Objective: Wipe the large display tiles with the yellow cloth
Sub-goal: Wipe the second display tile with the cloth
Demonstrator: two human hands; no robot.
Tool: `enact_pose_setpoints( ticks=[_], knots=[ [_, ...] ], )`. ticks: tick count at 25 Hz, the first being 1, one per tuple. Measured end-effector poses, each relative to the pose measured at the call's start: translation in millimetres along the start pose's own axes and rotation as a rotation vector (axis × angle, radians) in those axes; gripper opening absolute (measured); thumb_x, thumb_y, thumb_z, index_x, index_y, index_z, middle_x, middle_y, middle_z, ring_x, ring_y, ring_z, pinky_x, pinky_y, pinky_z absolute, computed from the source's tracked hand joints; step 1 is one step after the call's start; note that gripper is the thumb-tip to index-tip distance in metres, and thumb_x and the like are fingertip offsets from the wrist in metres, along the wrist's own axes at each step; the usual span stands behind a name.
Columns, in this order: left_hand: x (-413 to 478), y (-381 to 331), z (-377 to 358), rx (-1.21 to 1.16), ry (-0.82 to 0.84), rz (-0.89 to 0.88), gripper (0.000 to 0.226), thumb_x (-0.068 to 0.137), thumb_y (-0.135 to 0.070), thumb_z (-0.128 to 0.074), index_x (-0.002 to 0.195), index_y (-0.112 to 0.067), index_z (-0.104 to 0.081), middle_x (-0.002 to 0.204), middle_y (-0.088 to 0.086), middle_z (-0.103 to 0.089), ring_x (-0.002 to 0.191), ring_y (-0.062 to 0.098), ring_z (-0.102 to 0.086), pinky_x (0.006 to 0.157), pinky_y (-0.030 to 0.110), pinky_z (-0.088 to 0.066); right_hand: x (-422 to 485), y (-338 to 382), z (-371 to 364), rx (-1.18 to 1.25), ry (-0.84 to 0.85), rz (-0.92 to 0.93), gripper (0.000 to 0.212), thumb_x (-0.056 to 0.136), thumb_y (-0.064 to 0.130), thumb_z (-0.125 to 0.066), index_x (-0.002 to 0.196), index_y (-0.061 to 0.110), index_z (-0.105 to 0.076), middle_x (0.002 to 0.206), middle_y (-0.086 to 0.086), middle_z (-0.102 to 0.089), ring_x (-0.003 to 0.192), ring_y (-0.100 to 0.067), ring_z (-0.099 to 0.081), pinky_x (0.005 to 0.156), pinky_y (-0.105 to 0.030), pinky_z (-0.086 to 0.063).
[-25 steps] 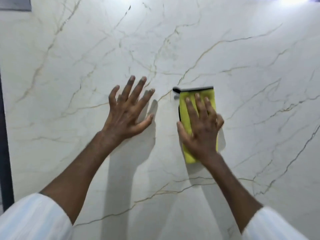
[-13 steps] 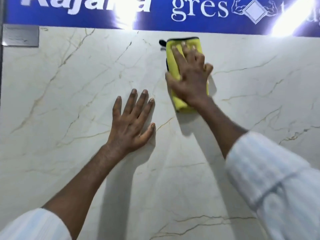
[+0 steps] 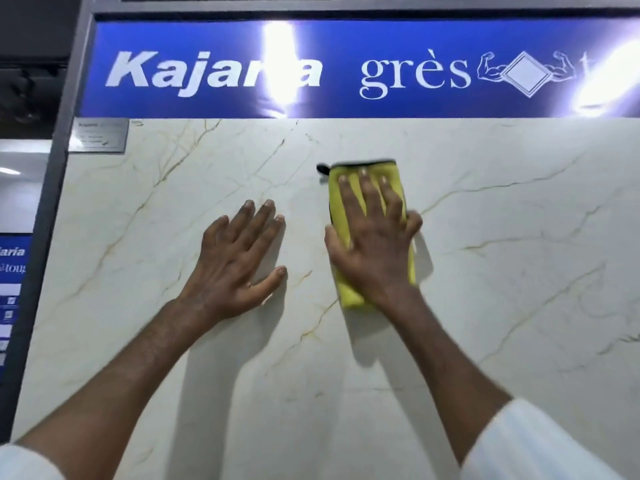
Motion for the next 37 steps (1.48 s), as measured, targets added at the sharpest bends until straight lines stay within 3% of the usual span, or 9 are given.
enact_pose_setpoints(
  ticks=[4, 6, 13, 17, 25, 28, 32, 34, 37],
  knots=[
    [-5.5, -0.9, -8.8, 0.023, -0.04, -0.017, 0.075, 0.103, -0.058, -0.036, 0.165, -0.015, -0.031, 0.175, 0.008, -0.02, 0.162, 0.029, -0.017, 0.122, 0.054, -0.023, 128.6, 10.1, 7.5, -0.051, 0.05, 0.077, 0.076, 0.096, 0.058, -0.041, 0.164, 0.031, -0.02, 0.172, -0.002, -0.018, 0.156, -0.03, -0.014, 0.111, -0.064, -0.028],
    [-4.6, 0.1, -8.2, -0.001, -0.048, -0.002, 0.076, 0.103, -0.058, -0.037, 0.165, -0.016, -0.031, 0.174, 0.007, -0.02, 0.162, 0.028, -0.017, 0.123, 0.054, -0.023, 141.7, 20.8, 3.2, -0.067, 0.052, 0.085, 0.075, 0.098, 0.057, -0.042, 0.165, 0.031, -0.02, 0.173, -0.003, -0.017, 0.157, -0.031, -0.014, 0.112, -0.065, -0.026],
    [-5.9, 0.0, -12.9, -0.067, -0.068, -0.009, 0.076, 0.102, -0.06, -0.035, 0.164, -0.016, -0.034, 0.174, 0.008, -0.022, 0.162, 0.029, -0.016, 0.126, 0.055, -0.021, -34.0, 47.0, -14.6, -0.092, -0.109, 0.092, 0.074, 0.092, 0.056, -0.051, 0.161, 0.033, -0.034, 0.171, 0.004, -0.025, 0.155, -0.024, -0.025, 0.102, -0.053, -0.031],
    [-8.1, 1.1, -15.7, -0.124, -0.094, 0.001, 0.078, 0.101, -0.061, -0.035, 0.164, -0.016, -0.033, 0.174, 0.007, -0.019, 0.162, 0.029, -0.014, 0.127, 0.054, -0.017, -66.1, 52.8, -15.5, -0.12, -0.102, 0.063, 0.072, 0.091, 0.057, -0.054, 0.158, 0.032, -0.042, 0.168, 0.004, -0.032, 0.153, -0.024, -0.031, 0.102, -0.054, -0.034],
    [-10.6, 5.5, -16.3, -0.202, -0.085, -0.012, 0.079, 0.099, -0.062, -0.038, 0.162, -0.015, -0.039, 0.172, 0.009, -0.027, 0.161, 0.031, -0.02, 0.126, 0.054, -0.017, 92.2, 70.8, -14.9, -0.083, -0.016, 0.095, 0.075, 0.092, 0.059, -0.046, 0.162, 0.037, -0.029, 0.171, 0.003, -0.023, 0.155, -0.026, -0.02, 0.108, -0.056, -0.029],
    [-8.0, 4.3, -12.5, -0.214, -0.052, -0.018, 0.077, 0.1, -0.061, -0.039, 0.161, -0.014, -0.04, 0.172, 0.01, -0.026, 0.161, 0.032, -0.02, 0.126, 0.053, -0.014, 102.7, 67.8, -13.2, -0.09, -0.006, 0.055, 0.076, 0.094, 0.059, -0.045, 0.163, 0.036, -0.026, 0.172, 0.003, -0.02, 0.156, -0.025, -0.017, 0.111, -0.058, -0.026],
    [-33.8, 14.4, 10.4, -0.433, -0.127, -0.036, 0.063, 0.1, -0.044, -0.055, 0.153, -0.01, -0.052, 0.171, 0.014, -0.029, 0.158, 0.03, -0.03, 0.126, 0.052, -0.021, 1.1, 74.9, -15.6, -0.096, -0.065, 0.066, 0.074, 0.095, 0.057, -0.049, 0.163, 0.032, -0.029, 0.172, 0.002, -0.021, 0.157, -0.025, -0.019, 0.108, -0.056, -0.029],
    [-85.1, 21.0, 16.1, -0.418, -0.145, 0.01, 0.064, 0.101, -0.042, -0.057, 0.156, -0.011, -0.048, 0.172, 0.015, -0.025, 0.159, 0.031, -0.027, 0.124, 0.058, -0.023, -87.0, 86.8, -23.1, -0.084, -0.068, 0.061, 0.073, 0.096, 0.053, -0.053, 0.162, 0.028, -0.034, 0.172, 0.0, -0.023, 0.157, -0.026, -0.021, 0.107, -0.056, -0.029],
    [-156.8, 17.9, 9.5, -0.314, -0.036, 0.006, 0.072, 0.1, -0.049, -0.052, 0.16, -0.011, -0.041, 0.173, 0.016, -0.021, 0.16, 0.035, -0.021, 0.123, 0.068, -0.019, -190.2, 102.0, -32.4, -0.115, -0.028, 0.078, 0.071, 0.094, 0.05, -0.059, 0.158, 0.024, -0.043, 0.169, -0.004, -0.03, 0.155, -0.029, -0.028, 0.103, -0.059, -0.033]
  ],
)
Point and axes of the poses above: each hand's wrist, its own x-axis towards the middle knuckle, its own z-axis out of the back of the hand, y = z × x, the point moved 4 cm from there along x, towards the middle knuckle
